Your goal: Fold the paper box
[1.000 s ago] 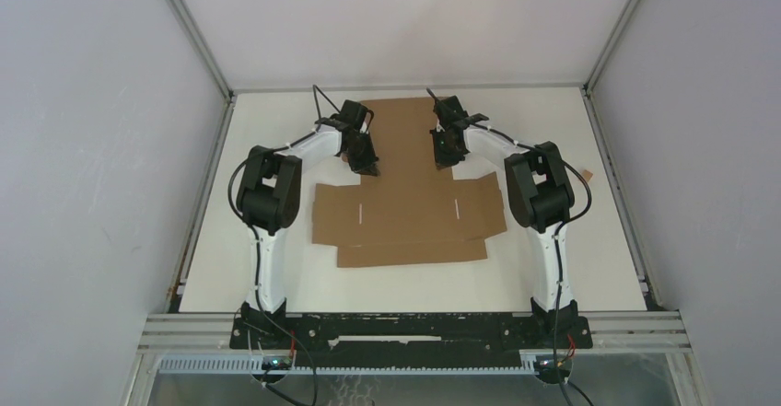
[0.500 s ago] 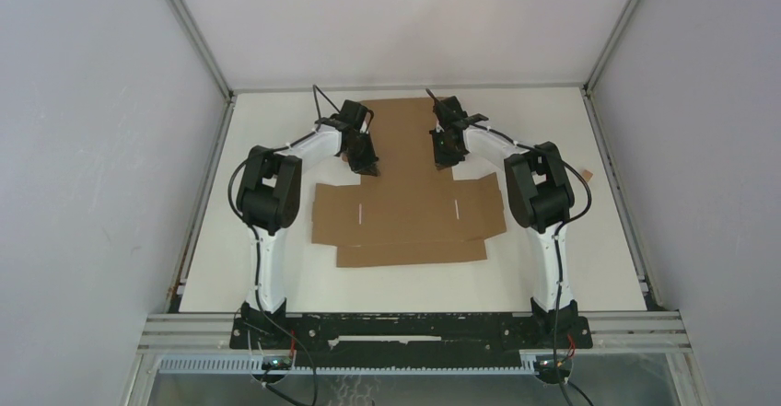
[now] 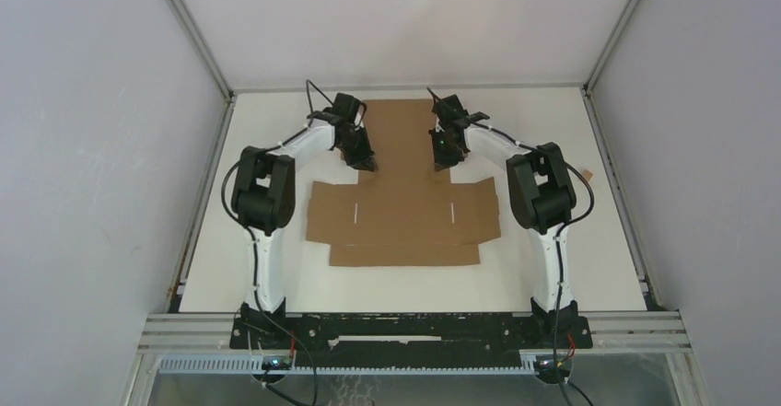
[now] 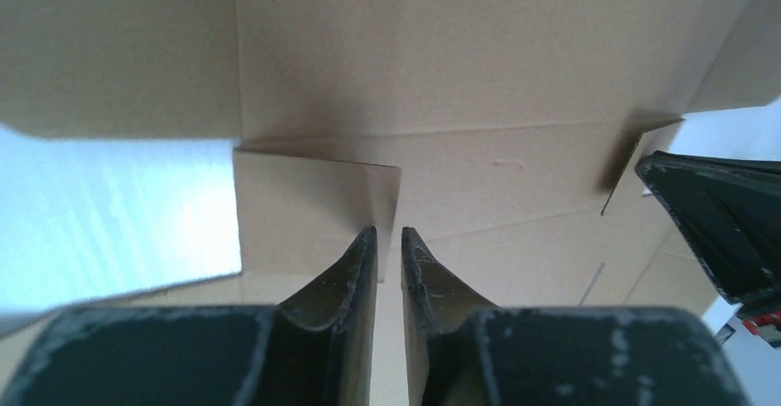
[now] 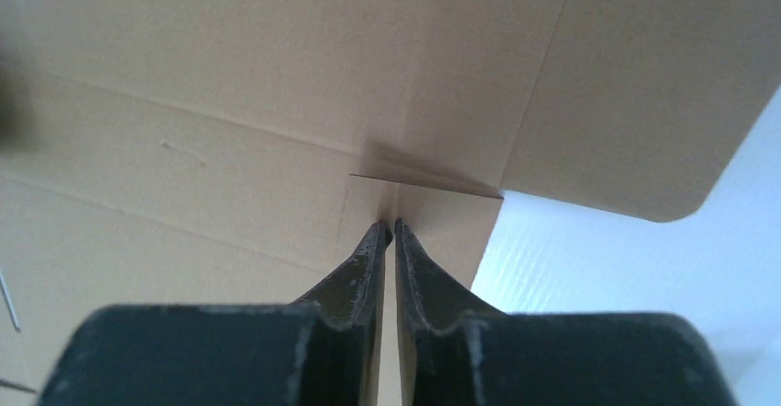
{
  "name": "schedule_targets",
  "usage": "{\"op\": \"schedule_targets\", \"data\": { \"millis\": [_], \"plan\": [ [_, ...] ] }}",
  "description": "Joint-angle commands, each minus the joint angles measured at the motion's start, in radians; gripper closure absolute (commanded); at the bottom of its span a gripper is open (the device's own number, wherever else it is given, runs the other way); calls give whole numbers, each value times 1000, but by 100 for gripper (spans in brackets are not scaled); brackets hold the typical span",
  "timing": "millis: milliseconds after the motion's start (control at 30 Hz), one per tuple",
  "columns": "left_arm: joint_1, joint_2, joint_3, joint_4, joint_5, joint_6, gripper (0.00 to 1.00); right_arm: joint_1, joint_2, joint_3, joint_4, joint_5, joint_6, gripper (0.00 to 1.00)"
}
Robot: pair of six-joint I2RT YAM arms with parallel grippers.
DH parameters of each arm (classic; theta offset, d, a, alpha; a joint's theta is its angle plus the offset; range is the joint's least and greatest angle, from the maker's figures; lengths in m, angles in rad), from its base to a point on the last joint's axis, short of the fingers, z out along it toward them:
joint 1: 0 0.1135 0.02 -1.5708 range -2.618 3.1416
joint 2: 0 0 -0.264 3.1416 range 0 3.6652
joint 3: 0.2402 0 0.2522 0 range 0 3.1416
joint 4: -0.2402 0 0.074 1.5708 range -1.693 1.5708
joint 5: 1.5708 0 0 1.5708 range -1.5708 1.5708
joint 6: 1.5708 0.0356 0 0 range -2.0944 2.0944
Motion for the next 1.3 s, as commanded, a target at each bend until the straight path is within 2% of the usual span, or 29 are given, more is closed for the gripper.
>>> {"op": "schedule_targets", "data": {
  "millis": [0, 233, 367, 400, 633, 800, 900, 967, 1033, 1133, 1267],
  "plan": [
    [13, -184, -6, 3, -12, 46, 78, 4, -165, -38, 20, -35, -1, 83],
    [25, -376, 8, 22, -15, 88, 68, -3, -383, -57, 40, -25, -14, 72],
    [26, -527, -58, 12, -44, 100, 63, -8, -503, -101, -18, 3, -27, 67],
    [28, -567, -94, -1, -60, 95, 62, -10, -538, -133, -43, 22, -26, 67],
    [26, -999, -649, 26, -181, -49, 64, -2, -905, -668, -47, 119, 104, 62],
    [23, -1205, -839, -44, -234, -115, 63, 104, -1115, -884, -63, 295, 260, 58],
    [23, -1284, -916, -86, -277, -142, 63, 138, -1181, -966, -83, 335, 337, 58],
    [21, -1350, -974, -95, -298, -163, 64, 161, -1198, -999, -82, 335, 379, 62],
    [20, -1406, -1034, -93, -295, -194, 67, 193, -1198, -1006, -95, 361, 429, 68],
    [21, -1470, -1113, -98, -296, -234, 71, 240, -1194, -1022, -112, 399, 515, 70],
    [18, -1492, -1152, -144, -288, -282, 76, 244, -1154, -1030, -170, 464, 646, 77]
  ]
}}
